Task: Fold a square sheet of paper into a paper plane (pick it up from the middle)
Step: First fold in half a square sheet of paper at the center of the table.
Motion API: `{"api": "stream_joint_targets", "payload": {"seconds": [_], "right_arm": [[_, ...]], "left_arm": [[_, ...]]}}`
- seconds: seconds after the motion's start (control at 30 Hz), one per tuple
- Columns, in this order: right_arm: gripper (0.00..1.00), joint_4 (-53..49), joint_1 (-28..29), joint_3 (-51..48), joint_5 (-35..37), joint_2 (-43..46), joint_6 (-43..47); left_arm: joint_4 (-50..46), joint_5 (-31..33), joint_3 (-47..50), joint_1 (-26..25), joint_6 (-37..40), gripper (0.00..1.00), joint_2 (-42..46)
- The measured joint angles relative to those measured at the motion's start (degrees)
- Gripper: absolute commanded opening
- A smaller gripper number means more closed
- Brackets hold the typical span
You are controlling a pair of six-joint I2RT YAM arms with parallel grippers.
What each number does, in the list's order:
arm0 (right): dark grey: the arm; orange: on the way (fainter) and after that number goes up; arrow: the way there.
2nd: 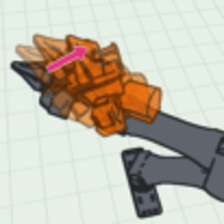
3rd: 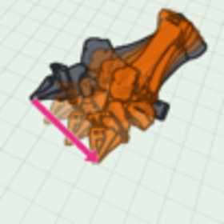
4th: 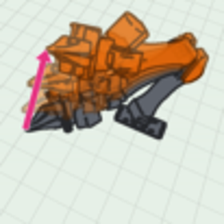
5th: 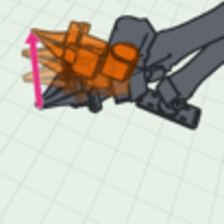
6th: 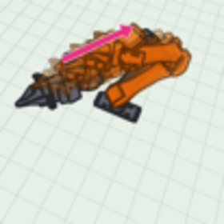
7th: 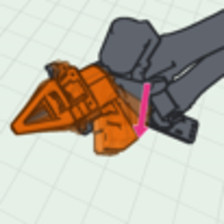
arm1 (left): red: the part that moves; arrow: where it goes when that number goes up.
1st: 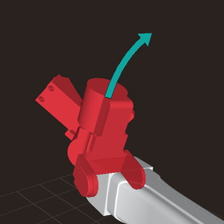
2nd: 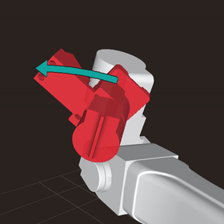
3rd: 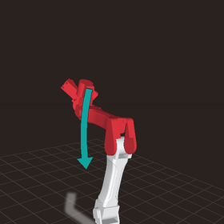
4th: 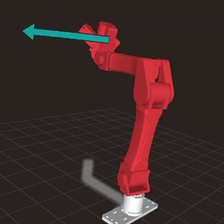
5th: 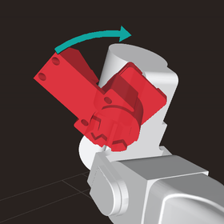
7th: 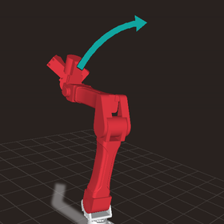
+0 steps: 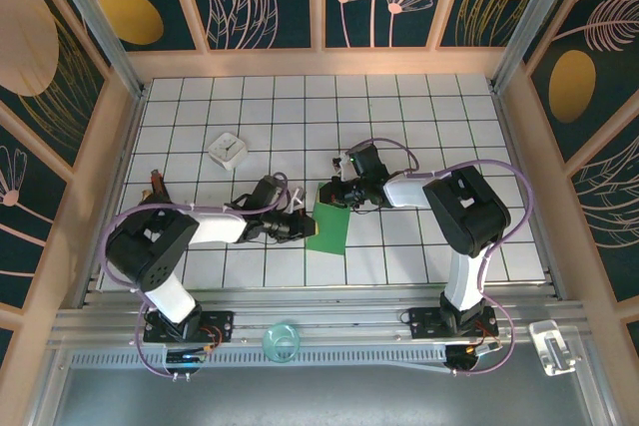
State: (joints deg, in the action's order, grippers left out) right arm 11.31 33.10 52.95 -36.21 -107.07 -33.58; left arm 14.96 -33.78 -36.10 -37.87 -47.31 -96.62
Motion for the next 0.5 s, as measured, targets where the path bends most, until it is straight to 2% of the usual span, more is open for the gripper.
{"api": "stream_joint_targets", "payload": {"seconds": [0.27,0.5], "right_arm": [[0.0,0.55,1.16,0.04,-1.03,-0.5,-0.04],[0.0,0.0,2.54,1.77,-1.38,-4.42,0.17]], "left_arm": [[-0.66,0.07,-0.35,-0.17,0.55,0.0,-2.03],[-2.54,0.5,-1.22,-0.2,2.1,0.0,-2.25]]}}
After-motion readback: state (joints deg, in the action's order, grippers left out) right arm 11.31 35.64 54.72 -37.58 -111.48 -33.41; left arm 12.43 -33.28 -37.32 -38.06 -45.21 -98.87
